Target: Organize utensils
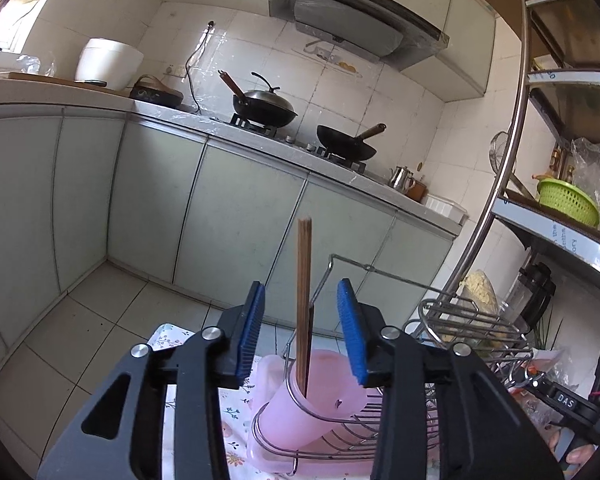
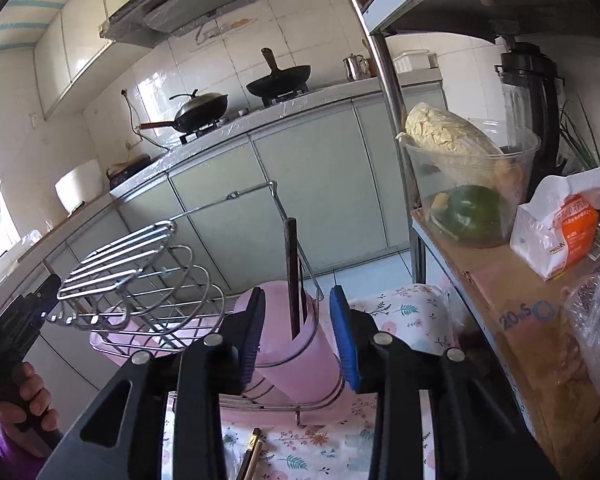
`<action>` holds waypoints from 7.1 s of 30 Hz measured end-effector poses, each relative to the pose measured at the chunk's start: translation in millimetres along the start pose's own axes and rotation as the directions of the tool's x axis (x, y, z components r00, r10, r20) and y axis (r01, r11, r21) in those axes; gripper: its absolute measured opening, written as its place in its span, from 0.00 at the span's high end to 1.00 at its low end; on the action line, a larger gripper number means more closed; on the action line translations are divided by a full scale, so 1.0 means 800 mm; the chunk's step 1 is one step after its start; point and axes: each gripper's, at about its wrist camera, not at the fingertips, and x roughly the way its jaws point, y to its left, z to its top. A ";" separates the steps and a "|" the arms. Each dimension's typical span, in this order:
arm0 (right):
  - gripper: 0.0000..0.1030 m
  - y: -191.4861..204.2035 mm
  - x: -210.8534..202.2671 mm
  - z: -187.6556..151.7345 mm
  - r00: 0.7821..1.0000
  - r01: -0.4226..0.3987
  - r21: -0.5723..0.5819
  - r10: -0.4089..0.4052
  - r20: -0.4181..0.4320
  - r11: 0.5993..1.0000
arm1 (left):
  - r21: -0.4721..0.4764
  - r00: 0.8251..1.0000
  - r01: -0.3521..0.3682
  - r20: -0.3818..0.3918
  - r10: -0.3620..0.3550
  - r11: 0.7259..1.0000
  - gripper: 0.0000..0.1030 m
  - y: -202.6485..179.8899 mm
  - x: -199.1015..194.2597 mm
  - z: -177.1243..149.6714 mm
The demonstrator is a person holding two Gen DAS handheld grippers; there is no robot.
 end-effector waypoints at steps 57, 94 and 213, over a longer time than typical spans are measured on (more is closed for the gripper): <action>1.00 -0.011 0.073 -0.172 0.816 -0.056 0.255 0.191 -0.545 0.965 | -0.014 0.726 0.079 -0.685 -0.067 0.997 0.66 0.000 -0.021 -0.203; 0.85 0.006 0.105 -0.193 0.746 -0.051 0.262 0.211 -0.632 0.964 | 0.107 0.544 -0.021 -0.833 0.101 0.994 0.92 0.018 0.034 -0.211; 0.66 0.015 -0.004 0.007 0.965 0.011 -0.041 0.000 0.264 0.999 | 0.062 0.999 -0.043 -0.005 0.044 0.997 0.63 0.002 0.029 -0.043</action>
